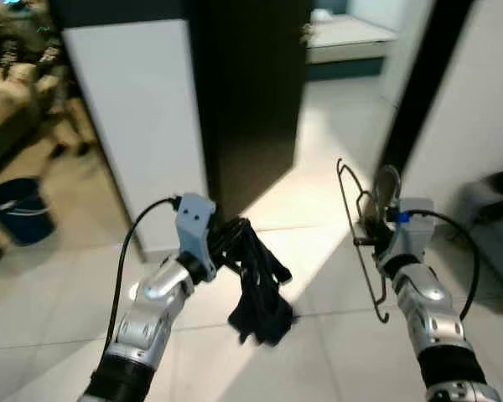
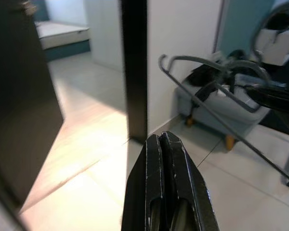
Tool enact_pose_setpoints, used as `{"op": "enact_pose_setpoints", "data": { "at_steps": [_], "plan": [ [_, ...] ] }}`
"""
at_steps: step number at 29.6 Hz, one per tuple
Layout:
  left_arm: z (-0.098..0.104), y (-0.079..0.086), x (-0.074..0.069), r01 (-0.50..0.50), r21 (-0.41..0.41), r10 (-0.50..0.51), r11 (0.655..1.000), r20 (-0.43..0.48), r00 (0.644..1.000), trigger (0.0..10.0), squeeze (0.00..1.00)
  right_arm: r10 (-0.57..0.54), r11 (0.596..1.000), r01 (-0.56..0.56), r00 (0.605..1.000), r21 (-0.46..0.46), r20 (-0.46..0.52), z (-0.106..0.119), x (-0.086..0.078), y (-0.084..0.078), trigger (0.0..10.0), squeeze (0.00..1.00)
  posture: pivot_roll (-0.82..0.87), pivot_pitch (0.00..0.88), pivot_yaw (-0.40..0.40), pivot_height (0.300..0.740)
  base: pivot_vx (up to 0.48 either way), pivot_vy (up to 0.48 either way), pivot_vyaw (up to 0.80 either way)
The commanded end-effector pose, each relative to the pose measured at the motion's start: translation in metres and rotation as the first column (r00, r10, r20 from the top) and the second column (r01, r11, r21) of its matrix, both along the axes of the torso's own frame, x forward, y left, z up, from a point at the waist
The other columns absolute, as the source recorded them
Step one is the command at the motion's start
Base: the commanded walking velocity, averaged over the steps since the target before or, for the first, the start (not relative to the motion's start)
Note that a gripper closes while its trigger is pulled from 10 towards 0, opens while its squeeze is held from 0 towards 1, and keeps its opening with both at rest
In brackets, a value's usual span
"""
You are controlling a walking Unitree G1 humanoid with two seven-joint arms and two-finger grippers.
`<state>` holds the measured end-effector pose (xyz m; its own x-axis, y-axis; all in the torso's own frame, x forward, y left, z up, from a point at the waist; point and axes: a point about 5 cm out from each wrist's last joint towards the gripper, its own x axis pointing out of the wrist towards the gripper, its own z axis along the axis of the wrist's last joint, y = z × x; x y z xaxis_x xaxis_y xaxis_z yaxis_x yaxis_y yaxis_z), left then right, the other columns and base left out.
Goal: Hang hanger
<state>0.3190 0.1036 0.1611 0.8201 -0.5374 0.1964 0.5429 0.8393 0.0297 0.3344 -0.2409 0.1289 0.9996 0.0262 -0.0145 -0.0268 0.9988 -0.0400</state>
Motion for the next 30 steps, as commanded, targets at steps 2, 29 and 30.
{"op": "enact_pose_setpoints", "data": {
  "at_steps": [2, 29, 30],
  "plan": [
    [0.002, 0.010, 0.004, -0.052, 0.026, 0.051, 0.998, 0.018, 0.999, 10.0, 0.00, 0.030, 1.000, -0.030, 1.000, 0.000, -0.004, -0.002, -0.001, 0.004, 10.0, 0.00, -0.12, 0.000, 0.035, 0.740, 0.000, 0.000, -0.77],
    [0.109, 0.023, 0.013, -0.046, -0.054, 0.061, 0.997, 0.332, 0.941, 10.0, 0.00, 0.660, 0.751, -0.658, 0.750, -0.055, 0.052, 0.070, -0.058, -0.028, 10.0, 0.00, -0.12, 0.000, 0.054, 0.740, 0.000, 0.000, -0.68],
    [0.109, 0.023, 0.013, -0.046, -0.054, 0.061, 0.997, 0.332, 0.941, 10.0, 0.00, 0.660, 0.751, -0.658, 0.750, -0.055, 0.052, 0.070, -0.058, -0.028, 10.0, 0.00, -0.12, 0.000, 0.054, 0.740, 0.000, 0.000, 0.00]
  ]
}}
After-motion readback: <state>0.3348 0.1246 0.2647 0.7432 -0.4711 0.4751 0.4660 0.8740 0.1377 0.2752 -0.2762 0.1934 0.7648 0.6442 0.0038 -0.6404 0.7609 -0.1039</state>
